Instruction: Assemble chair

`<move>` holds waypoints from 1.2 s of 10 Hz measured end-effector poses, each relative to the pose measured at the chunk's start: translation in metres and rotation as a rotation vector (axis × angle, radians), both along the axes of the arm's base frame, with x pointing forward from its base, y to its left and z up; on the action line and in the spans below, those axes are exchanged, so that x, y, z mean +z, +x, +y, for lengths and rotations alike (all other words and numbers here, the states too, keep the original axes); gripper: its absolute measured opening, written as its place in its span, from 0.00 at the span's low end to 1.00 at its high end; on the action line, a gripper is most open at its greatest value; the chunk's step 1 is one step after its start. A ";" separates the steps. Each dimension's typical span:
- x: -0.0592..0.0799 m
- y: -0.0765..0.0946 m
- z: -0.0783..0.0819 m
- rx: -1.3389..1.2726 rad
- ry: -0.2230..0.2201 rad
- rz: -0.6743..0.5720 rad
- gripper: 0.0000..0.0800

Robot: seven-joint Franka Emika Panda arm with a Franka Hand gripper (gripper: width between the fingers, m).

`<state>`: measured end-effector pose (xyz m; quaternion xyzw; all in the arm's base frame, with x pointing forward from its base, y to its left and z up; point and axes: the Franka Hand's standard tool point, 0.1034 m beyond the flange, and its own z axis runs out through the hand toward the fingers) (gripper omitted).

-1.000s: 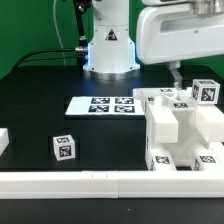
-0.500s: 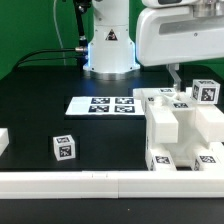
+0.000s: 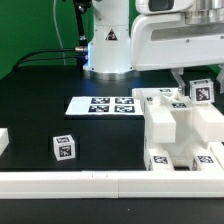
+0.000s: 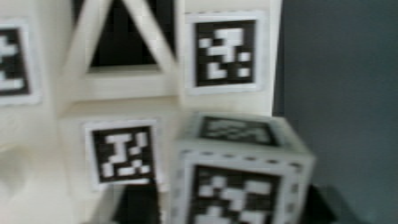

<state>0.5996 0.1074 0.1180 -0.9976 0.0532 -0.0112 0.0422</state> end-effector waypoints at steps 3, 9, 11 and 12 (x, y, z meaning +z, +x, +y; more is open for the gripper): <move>0.000 0.000 0.000 -0.194 0.006 0.016 0.35; -0.002 -0.001 0.003 -0.926 0.024 0.077 0.36; -0.002 -0.002 0.002 -0.992 0.026 0.086 0.36; -0.002 -0.002 0.002 -0.990 0.026 0.086 0.36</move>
Offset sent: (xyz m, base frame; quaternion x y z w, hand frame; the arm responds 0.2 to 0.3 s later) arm 0.0000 0.0000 0.0000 0.0000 0.0000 0.1938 0.9810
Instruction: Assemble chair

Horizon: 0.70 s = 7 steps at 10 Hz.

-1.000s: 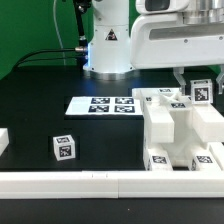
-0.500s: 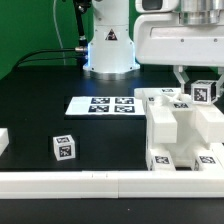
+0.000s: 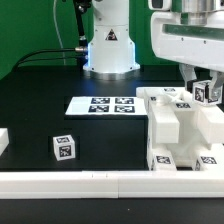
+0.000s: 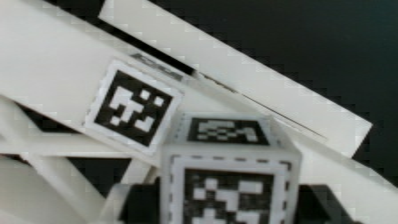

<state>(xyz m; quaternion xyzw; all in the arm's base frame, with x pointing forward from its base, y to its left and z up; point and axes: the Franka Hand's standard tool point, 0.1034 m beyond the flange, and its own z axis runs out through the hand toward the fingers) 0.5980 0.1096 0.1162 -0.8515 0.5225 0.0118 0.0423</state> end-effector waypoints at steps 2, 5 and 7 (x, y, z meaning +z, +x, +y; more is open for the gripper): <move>0.000 0.000 0.000 0.004 0.000 -0.001 0.42; 0.000 0.001 0.000 0.327 -0.008 -0.031 0.80; -0.004 -0.005 0.005 0.667 -0.014 -0.032 0.81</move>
Offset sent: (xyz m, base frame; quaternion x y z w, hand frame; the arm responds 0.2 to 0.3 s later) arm 0.0030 0.0057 0.0044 0.0147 -0.0092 -0.1888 0.9819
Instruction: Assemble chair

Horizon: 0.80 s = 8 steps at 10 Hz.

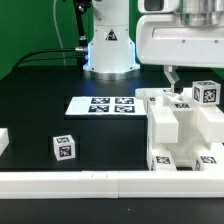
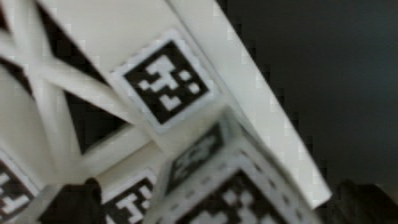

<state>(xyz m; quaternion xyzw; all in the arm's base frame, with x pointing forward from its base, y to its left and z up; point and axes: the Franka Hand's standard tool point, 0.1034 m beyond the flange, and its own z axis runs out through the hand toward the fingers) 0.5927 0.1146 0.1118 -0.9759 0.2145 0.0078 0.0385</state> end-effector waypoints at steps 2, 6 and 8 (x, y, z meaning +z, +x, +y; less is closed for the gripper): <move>0.000 0.001 -0.002 0.125 -0.001 -0.012 0.81; -0.002 -0.003 0.007 0.436 -0.025 -0.029 0.80; -0.002 -0.003 0.007 0.407 -0.026 -0.027 0.59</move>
Offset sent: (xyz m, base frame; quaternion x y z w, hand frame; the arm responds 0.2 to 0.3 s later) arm -0.0050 0.0221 0.0020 0.0021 -0.0071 -0.3631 0.9317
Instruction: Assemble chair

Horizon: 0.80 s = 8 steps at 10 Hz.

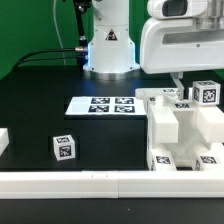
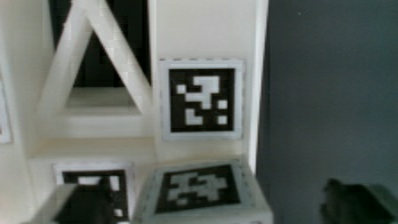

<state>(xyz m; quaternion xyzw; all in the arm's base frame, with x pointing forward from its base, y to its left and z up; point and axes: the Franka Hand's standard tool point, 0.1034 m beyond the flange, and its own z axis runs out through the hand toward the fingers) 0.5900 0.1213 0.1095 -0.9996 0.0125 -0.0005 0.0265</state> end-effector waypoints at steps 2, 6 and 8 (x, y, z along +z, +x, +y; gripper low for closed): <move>0.000 0.000 0.000 -0.160 0.002 0.009 0.36; -0.002 0.000 -0.001 -0.491 0.006 0.010 0.33; -0.002 0.001 -0.001 -0.689 0.018 0.028 0.33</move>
Offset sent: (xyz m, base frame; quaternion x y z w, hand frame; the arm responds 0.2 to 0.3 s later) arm 0.0000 0.0000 0.0000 0.0000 0.0000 0.1938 0.9810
